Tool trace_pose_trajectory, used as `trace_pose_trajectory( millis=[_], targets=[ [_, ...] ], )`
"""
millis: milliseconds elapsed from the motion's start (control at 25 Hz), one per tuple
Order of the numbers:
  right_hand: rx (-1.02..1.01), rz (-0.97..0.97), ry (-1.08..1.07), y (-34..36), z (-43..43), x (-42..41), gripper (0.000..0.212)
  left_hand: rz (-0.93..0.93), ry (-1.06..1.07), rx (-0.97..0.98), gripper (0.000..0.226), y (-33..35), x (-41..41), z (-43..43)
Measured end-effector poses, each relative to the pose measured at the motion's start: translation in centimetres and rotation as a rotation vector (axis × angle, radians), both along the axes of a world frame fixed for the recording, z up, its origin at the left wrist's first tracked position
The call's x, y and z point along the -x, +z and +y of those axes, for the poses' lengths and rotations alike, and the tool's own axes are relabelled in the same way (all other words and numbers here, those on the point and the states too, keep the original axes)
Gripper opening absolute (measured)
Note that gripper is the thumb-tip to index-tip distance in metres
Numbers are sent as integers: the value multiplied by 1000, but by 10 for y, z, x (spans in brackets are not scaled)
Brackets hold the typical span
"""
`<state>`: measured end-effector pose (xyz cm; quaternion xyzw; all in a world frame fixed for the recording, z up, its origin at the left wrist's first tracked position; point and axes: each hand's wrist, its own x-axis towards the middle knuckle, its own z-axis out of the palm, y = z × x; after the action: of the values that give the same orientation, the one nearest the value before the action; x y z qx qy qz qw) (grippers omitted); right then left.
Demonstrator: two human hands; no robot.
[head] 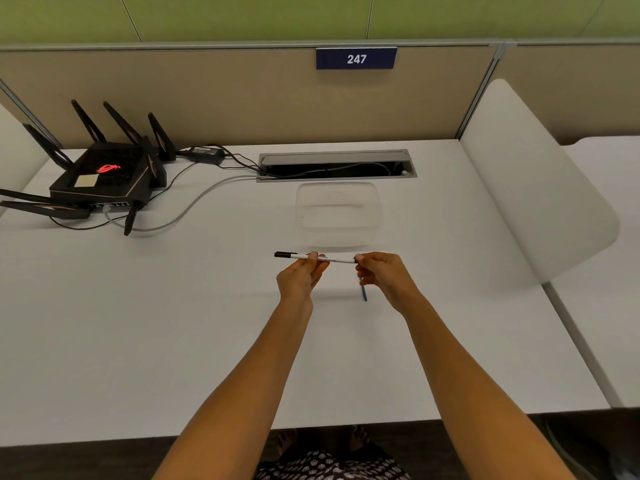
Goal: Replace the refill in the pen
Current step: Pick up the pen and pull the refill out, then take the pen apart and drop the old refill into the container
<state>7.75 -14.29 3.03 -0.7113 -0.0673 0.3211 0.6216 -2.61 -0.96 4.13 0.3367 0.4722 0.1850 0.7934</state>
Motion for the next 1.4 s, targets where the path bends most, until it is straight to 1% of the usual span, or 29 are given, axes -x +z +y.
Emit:
trace_pose_trajectory(
  millis=[80, 160, 280, 400, 520, 640, 720, 800, 920, 1000, 1160, 1240, 1400],
  targets=[
    [27, 19, -2, 0, 1, 2, 31, -5, 5, 0, 20, 0, -1, 0],
    [50, 15, 11, -1, 1, 3, 34, -19, 11, -3, 20, 0, -1, 0],
    [46, -30, 35, -1, 1, 4, 25, -8, 20, -5, 20, 0, -2, 0],
    [55, -92, 2, 0, 4, 5, 15, 3, 31, 10, 18, 1, -3, 1],
    [52, -161, -65, -2, 6, 5, 13, -7, 43, 36, 17, 4, -5, 3],
    [39, -274, -97, -4, 8, 10, 13, 7, 29, 49, 13, 9, -10, 0],
    [10, -312, -210, -5, -2, 2, 10, 10, 65, 73, 7, 11, -5, 10],
    [10, -331, -321, -6, -29, -20, 12, 29, 119, 66, 6, 6, 11, 38],
    [69, -322, -336, -9, -62, -47, 10, 72, 109, 4, 9, 0, 28, 70],
    [82, -274, -365, -17, -61, -46, 7, 61, 74, -3, 9, -1, 23, 62],
    [188, -158, -414, -45, -55, -32, 14, 46, 34, 17, 8, -6, 13, 45],
    [267, -163, -412, -54, -62, -30, 18, 55, 31, 17, 7, -10, 14, 45],
    [478, -252, -357, -64, -68, -29, 20, 93, 11, -1, 7, -19, 14, 41]
  ],
)
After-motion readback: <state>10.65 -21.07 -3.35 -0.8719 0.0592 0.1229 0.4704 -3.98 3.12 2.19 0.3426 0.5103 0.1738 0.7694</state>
